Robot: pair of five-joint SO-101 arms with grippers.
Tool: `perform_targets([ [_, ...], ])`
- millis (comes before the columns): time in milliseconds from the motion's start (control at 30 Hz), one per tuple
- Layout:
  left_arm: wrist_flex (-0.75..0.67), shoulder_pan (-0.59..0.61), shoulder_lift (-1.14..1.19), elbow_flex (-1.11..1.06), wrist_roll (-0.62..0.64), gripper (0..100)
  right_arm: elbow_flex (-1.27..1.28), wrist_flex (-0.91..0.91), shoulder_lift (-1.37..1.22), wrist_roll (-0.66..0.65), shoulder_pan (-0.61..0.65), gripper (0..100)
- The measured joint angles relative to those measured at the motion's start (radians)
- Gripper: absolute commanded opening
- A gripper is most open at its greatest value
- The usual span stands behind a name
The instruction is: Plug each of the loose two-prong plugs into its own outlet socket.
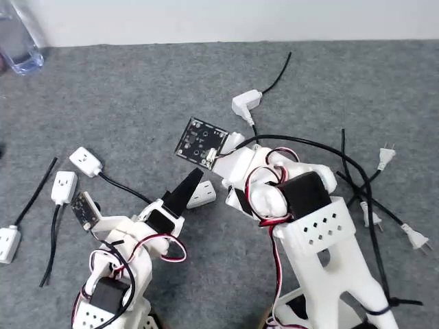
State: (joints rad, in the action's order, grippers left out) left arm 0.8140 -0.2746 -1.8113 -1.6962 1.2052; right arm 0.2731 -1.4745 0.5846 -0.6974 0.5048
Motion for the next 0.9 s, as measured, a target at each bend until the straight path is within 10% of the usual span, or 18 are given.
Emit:
perform_targets([
  [900,0.311,0.259,0.0,0.0,-0.222,38,-0.482,-0.072,-0.795,-0.698,0.0,0.9],
])
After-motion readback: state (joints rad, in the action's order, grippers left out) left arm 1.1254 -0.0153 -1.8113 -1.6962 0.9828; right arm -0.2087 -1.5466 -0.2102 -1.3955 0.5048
